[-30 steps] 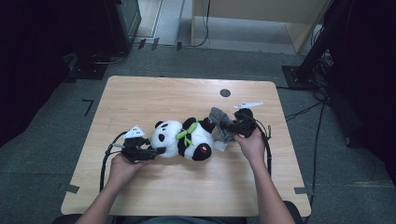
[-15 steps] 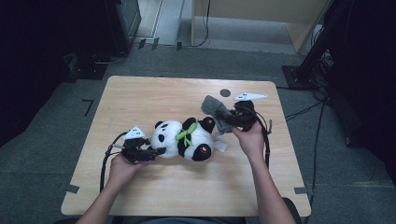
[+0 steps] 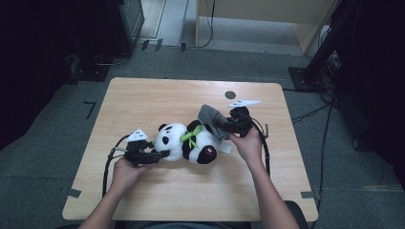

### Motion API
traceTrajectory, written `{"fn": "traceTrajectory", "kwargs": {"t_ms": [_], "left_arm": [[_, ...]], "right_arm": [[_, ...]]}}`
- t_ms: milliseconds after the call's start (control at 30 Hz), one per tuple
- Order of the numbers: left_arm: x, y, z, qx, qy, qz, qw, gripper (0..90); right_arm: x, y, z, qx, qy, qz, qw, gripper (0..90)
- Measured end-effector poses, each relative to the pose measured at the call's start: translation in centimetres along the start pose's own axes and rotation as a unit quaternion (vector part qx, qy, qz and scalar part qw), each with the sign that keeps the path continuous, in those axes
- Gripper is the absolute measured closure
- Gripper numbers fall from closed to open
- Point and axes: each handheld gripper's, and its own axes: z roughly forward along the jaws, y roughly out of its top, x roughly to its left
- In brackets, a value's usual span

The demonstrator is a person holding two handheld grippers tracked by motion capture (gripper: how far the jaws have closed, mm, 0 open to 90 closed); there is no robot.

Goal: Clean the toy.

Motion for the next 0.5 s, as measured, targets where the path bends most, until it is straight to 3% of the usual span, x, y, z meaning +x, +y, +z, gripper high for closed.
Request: {"fn": "traceTrajectory", "kwargs": {"t_ms": [233, 367, 467, 500], "left_arm": [[0.1, 0.2, 0.0, 0.003, -0.002, -0.002, 1.0, 33.7], [0.3, 0.1, 0.0, 0.003, -0.006, -0.004, 1.0, 33.6], [0.2, 0.0, 0.0, 0.001, -0.005, 0.0, 1.0, 33.2], [0.3, 0.0, 0.0, 0.0, -0.006, 0.001, 1.0, 32.9]], "right_arm": [[-1.1, -0.8, -0.5, 0.004, -0.011, 0.017, 0.9998, 76.0], [-2.2, -1.8, -0.6, 0.031, -0.036, 0.036, 0.9982, 76.6], [-3.0, -2.6, -0.7, 0.033, -0.02, 0.061, 0.9974, 76.6], [-3.3, -2.7, -1.0, 0.034, -0.028, 0.065, 0.9969, 76.6]]}}
